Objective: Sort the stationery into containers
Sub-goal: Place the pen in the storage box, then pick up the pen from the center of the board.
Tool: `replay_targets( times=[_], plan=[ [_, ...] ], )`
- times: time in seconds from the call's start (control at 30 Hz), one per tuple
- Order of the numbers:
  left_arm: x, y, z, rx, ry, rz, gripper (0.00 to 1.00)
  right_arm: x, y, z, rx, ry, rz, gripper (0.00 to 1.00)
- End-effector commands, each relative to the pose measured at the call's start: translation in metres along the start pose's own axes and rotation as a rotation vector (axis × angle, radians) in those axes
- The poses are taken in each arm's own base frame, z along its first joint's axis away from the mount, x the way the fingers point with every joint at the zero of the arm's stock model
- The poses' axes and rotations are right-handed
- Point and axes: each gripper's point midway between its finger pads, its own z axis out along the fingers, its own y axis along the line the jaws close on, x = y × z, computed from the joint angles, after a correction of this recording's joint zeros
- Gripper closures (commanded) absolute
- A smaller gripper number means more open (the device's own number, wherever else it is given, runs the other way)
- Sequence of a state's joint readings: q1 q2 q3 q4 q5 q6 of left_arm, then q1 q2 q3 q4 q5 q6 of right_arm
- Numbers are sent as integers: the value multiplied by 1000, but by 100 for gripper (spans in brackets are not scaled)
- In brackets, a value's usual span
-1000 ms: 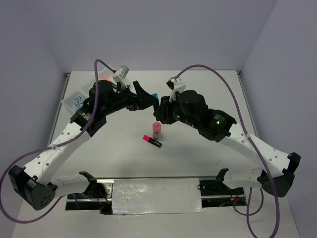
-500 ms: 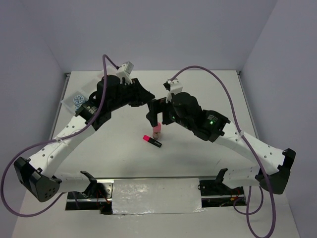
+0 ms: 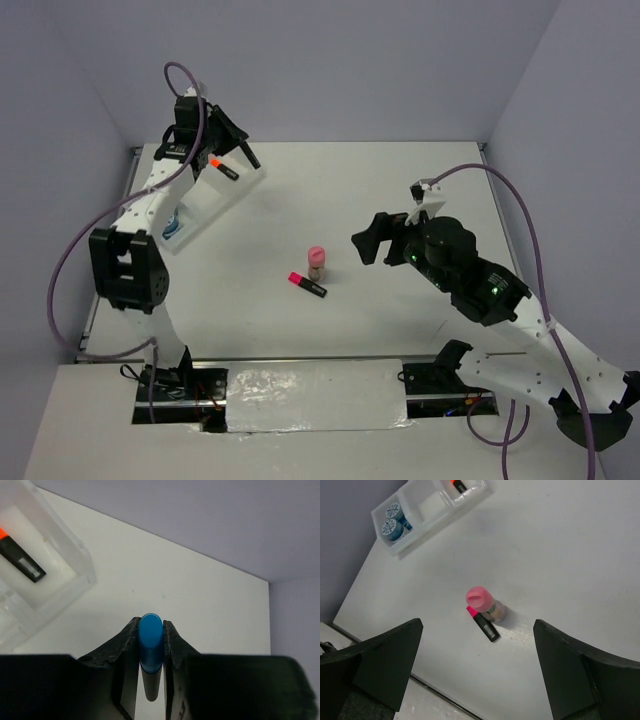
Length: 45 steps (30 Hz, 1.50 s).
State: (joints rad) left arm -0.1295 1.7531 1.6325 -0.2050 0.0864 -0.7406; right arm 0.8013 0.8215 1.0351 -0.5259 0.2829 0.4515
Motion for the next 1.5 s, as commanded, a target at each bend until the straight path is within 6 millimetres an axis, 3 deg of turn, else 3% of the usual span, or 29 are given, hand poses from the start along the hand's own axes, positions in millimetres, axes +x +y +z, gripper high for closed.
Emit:
replay_targets(
  times=[0.0,0.03,0.1,0.13,0.3,0.5,0.57,0.6,0.77,0.83,0.9,0.97,1.0,1.07,1.13,1.27,1.33,1.37,1.43,1.47],
  plan=[
    [-39,0,32,38,-86,-38,100,18,1,1,-45,38,-23,0],
    [-34,20,53,0,-73,-52,100,19,3,-1,-64,38,-22,0],
    [-47,28,69,-11,-110,-52,100,23,3,1,-75,42,-25,0],
    [-42,46,85,-34,-102,-62,99,25,4,2,-80,46,-24,0],
    [-41,87,121,-59,-116,-102,96,43,19,19,-165,96,-26,0],
    [-34,108,136,-111,-118,-76,86,48,25,40,-171,131,-78,0],
    [-40,108,138,-110,-150,-60,85,49,28,44,-182,141,-87,0],
    [-47,126,138,-134,-161,-68,82,52,29,48,-181,153,-90,0],
    [-56,139,141,-159,-172,-59,70,59,30,55,-193,173,-99,0],
    [-63,142,141,-164,-186,-49,56,63,29,58,-188,184,-106,0],
    [-62,149,140,-187,-172,-47,52,66,28,61,-178,194,-114,0],
    [-67,147,138,-187,-177,-33,44,66,28,62,-181,196,-120,0],
    [-68,147,136,-189,-175,-34,35,67,28,62,-181,197,-122,0],
    [-69,147,134,-189,-177,-34,30,65,27,61,-178,196,-131,0],
    [-71,142,129,-181,-169,-44,28,63,31,59,-206,186,-152,0],
    [-90,113,99,-142,-190,-35,20,86,41,57,-325,223,-271,0],
    [-105,93,65,-150,-215,-16,9,106,36,63,-296,269,-313,2],
    [-124,71,35,-123,-255,-8,3,117,29,71,-260,295,-325,4],
    [-119,65,8,-141,-242,-9,1,134,26,75,-238,327,-337,7],
    [-133,41,-27,-102,-285,6,1,139,25,80,-226,324,-337,16]
  ],
)
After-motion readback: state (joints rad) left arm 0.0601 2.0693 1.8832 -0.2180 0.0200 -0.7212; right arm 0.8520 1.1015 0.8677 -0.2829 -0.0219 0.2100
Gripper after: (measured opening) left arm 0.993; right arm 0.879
